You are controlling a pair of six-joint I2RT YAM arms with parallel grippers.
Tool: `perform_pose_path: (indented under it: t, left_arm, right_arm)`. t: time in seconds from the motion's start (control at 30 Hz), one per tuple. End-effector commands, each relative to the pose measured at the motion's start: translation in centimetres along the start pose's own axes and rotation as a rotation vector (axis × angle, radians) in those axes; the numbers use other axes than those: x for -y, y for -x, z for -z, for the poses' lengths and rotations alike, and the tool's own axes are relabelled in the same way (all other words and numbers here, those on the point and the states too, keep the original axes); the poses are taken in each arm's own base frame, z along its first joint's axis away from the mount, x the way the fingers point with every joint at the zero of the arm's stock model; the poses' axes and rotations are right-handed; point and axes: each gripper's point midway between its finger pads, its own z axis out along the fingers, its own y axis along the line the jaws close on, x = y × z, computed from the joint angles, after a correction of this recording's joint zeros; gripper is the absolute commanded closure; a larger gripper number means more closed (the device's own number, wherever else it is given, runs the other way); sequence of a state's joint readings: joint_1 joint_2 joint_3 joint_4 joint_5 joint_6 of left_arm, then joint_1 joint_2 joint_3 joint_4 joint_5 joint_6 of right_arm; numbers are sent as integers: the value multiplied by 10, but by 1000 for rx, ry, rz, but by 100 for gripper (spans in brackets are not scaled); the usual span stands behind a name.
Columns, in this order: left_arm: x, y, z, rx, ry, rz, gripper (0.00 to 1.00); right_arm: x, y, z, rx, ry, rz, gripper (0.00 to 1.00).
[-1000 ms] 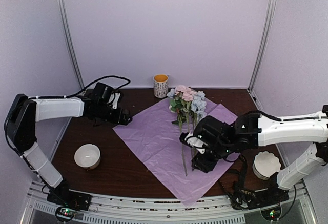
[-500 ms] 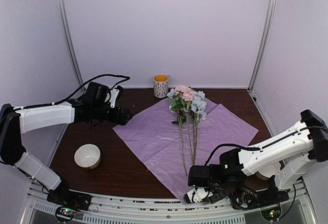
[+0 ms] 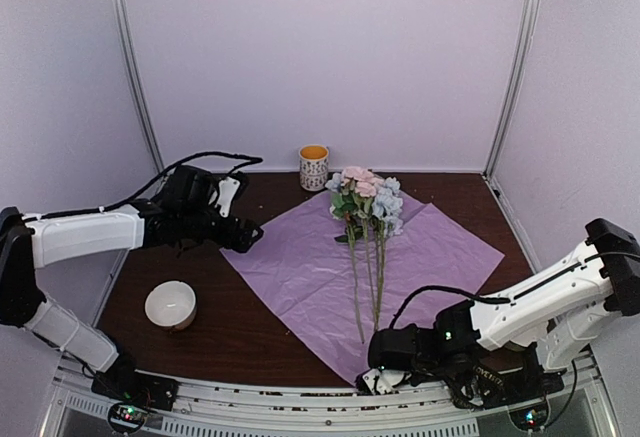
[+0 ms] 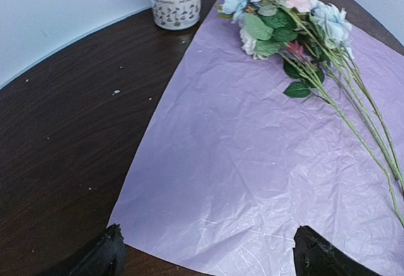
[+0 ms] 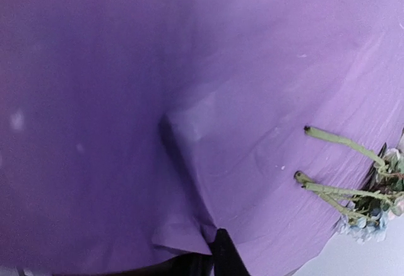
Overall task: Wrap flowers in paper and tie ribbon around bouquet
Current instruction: Pick up the bottom corner of the flattened wrapping paper from the center of the board.
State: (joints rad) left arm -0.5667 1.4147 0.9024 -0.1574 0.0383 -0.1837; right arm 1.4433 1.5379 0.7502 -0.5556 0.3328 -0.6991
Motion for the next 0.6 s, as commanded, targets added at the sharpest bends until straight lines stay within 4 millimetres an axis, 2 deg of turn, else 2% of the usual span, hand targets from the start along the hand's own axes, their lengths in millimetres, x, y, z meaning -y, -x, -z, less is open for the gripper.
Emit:
perform_pose_path:
  t: [0.0,0.13,0.2,0.23,0.33,0.43,0.57]
  left_arm:
    - [54,22,20,129,-140,-241,8]
    - [143,-1,49,193,-414,-586,18]
    - [172,-26,59,187,-502,-740,21]
    - [181,-41,61,172,-529,-816,21]
    - [190,-81,53,113,-565,-977,18]
    - [208,-104,45,78,-636,-1075,15]
    - [227,-121,31,29,-678,-1198,12]
  right_arm:
    - [10,4,7,45,-56,-29,100]
    - [9,5,12,82,-37,-62,100]
    - [8,6,14,109,-14,-95,100]
    - [8,6,15,121,-3,-112,100]
    - [5,10,21,177,55,-160,100]
    - [6,11,23,199,83,-186,100]
    - [11,6,24,205,99,-225,100]
